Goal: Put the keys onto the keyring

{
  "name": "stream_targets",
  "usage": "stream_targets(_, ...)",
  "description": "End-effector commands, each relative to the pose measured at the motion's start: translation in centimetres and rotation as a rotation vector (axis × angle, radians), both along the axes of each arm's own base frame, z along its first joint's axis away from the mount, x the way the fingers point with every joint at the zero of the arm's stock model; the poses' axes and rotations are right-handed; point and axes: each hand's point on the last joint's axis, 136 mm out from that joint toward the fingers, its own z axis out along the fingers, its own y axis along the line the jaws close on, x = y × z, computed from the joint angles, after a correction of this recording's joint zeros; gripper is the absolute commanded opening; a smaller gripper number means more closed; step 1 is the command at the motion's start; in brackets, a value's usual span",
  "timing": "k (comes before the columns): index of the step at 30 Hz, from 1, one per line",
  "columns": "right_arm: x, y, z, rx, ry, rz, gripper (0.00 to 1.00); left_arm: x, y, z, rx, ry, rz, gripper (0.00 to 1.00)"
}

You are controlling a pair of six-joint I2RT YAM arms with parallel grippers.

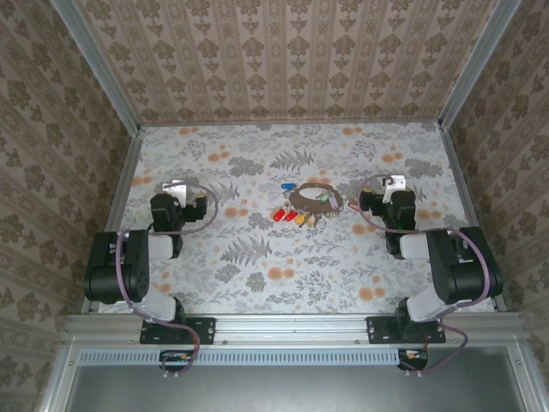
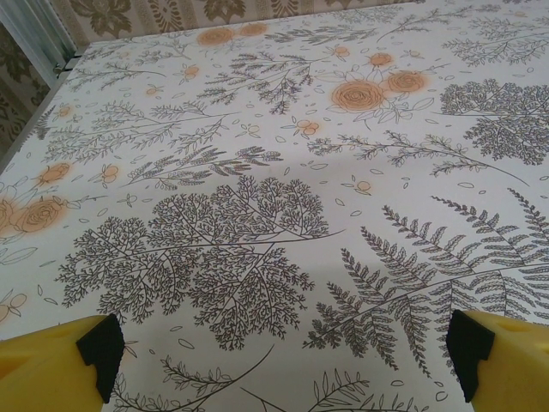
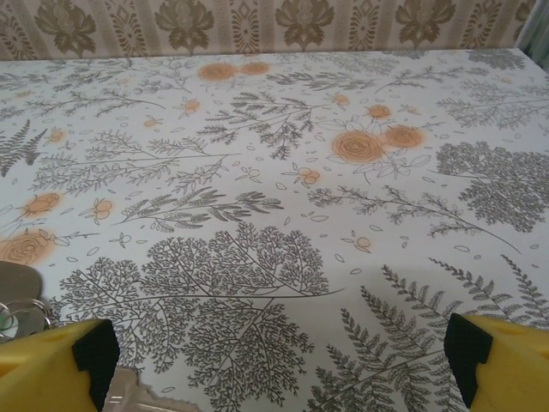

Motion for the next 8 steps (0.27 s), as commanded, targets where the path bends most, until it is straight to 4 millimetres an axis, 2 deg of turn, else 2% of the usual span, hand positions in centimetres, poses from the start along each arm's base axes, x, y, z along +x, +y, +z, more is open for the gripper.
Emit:
stream_targets(1, 0.5, 0.47, 0.16, 0.003, 0.005, 0.031, 1.0, 0.55, 0.2, 1.14, -0.018, -0.039, 0.009, 1.0)
stream_targets(8, 0.3, 0.41, 0.47, 0.007, -0.011, 0.033, 1.0, 0.55, 0.17, 1.16, -0.019, -0.039, 0.009, 1.0)
